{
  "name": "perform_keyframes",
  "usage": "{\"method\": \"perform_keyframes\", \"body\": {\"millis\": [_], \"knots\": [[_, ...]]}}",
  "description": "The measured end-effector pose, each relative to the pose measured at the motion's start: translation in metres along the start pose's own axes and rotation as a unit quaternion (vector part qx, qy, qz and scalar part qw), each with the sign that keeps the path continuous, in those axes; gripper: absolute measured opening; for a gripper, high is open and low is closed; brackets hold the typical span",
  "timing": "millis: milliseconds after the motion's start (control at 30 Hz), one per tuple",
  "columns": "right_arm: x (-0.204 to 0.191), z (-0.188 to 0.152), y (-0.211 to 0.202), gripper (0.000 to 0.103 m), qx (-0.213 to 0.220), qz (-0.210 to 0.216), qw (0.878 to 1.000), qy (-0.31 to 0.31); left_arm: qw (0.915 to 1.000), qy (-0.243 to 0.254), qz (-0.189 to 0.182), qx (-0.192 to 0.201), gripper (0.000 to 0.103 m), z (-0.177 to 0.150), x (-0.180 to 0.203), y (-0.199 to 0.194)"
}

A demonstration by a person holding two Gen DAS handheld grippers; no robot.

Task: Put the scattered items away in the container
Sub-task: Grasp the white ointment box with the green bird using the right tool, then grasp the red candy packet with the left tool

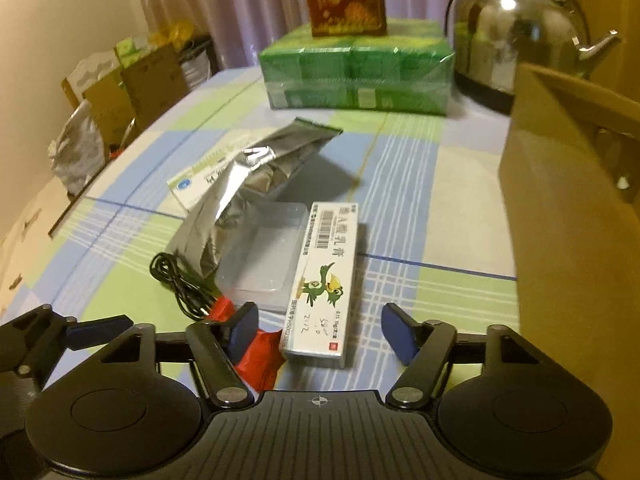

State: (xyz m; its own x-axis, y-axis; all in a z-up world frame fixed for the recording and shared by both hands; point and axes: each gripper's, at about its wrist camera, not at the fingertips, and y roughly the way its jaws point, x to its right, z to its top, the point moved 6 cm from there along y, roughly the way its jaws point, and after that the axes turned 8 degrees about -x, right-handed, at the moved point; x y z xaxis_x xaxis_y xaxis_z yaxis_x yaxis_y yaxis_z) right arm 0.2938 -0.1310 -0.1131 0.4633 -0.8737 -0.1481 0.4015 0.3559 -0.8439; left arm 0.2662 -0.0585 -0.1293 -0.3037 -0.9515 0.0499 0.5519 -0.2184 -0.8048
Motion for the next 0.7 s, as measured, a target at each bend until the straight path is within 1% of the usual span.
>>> {"method": "perform_keyframes", "body": {"millis": [67,167,200,333,467,633,700], "knots": [[0.002,0.001,0.009,0.055,-0.005,-0.003,1.0,-0.005,1.0,0.0,0.001,-0.003,0.101,-0.002,-0.003,0.003],[0.004,0.002,0.019,0.04,-0.017,0.001,1.0,-0.006,1.0,-0.001,-0.002,-0.008,0.101,-0.004,-0.006,0.005],[0.005,0.001,0.019,0.038,-0.018,-0.001,1.0,-0.007,0.9999,0.0,-0.003,-0.01,0.101,-0.005,-0.007,0.006],[0.005,-0.007,0.013,0.038,-0.026,0.005,1.0,-0.013,0.9999,0.007,-0.005,-0.01,0.101,-0.007,-0.007,0.004],[0.002,-0.027,0.0,0.037,-0.04,0.02,0.999,-0.017,0.9998,0.015,0.004,-0.011,0.101,-0.014,-0.008,-0.005],[-0.013,-0.057,-0.019,0.037,-0.056,0.05,0.997,-0.026,0.9991,0.027,0.025,-0.02,0.101,-0.026,-0.013,-0.014],[-0.021,-0.068,-0.025,0.037,-0.063,0.064,0.995,-0.036,0.9992,0.026,0.024,-0.019,0.101,-0.029,-0.015,-0.018]]}}
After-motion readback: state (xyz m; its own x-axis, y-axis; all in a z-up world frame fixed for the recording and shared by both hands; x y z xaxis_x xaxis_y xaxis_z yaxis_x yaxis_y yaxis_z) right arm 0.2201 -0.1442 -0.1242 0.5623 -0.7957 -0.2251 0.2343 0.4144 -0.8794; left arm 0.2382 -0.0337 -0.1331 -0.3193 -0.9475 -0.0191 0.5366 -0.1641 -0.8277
